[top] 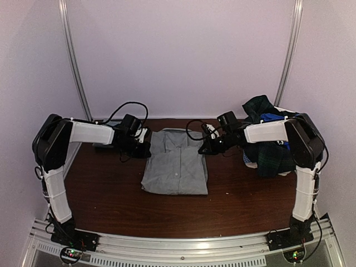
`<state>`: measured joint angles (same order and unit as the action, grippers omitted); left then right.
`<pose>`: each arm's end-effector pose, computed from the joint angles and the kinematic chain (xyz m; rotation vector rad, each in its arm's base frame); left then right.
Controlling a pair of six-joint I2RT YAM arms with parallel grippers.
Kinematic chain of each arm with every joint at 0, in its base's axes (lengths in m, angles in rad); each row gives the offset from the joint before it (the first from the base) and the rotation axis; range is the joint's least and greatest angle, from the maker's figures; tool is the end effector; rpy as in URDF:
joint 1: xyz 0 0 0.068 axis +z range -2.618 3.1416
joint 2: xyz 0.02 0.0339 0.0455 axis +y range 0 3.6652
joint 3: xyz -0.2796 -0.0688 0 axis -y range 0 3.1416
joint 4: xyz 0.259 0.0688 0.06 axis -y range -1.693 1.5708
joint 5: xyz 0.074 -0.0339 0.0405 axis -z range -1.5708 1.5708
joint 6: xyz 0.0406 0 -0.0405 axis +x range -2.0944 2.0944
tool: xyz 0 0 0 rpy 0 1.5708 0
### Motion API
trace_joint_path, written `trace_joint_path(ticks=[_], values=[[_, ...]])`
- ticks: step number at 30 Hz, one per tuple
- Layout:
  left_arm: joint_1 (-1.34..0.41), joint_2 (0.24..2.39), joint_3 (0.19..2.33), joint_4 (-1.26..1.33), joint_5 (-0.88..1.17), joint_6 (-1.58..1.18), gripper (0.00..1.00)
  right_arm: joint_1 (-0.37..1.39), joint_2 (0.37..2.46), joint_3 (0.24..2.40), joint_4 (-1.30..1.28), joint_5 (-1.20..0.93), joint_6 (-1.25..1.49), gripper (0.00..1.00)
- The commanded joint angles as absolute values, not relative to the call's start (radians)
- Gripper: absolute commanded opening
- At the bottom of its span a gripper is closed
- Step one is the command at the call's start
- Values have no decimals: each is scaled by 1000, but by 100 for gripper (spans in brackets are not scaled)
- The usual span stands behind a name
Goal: Fold and stack the mixed laundry pile
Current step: Smooth out the 2/3-rectangle-folded shirt at the center of the board.
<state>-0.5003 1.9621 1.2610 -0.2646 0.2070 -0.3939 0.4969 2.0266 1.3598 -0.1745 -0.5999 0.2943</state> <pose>0.3715 -0.2126 0.1572 0.2241 2.6114 -0.5989 0.3894 0.2372 0.1714 -0.5431 2.4417 1.0745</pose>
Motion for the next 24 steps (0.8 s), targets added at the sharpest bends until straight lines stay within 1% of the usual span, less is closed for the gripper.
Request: trace_joint_path(ticks=[1, 8, 18, 23, 24], values=[[-505, 1912, 1307, -265, 190, -370, 0, 480, 1957, 1333, -154, -548, 288, 0], [-506, 1926, 1323, -237, 186, -355, 0, 442, 1973, 1311, -141, -531, 283, 0], [-505, 2042, 1343, -169, 148, -348, 0, 432, 2105, 1378, -96, -535, 284, 0], [-503, 2114, 1381, -192, 127, -343, 0, 431, 2150, 1410, -106, -534, 279, 0], [-502, 2115, 1383, -199, 126, -344, 1, 431, 2150, 1421, -119, -539, 274, 3]])
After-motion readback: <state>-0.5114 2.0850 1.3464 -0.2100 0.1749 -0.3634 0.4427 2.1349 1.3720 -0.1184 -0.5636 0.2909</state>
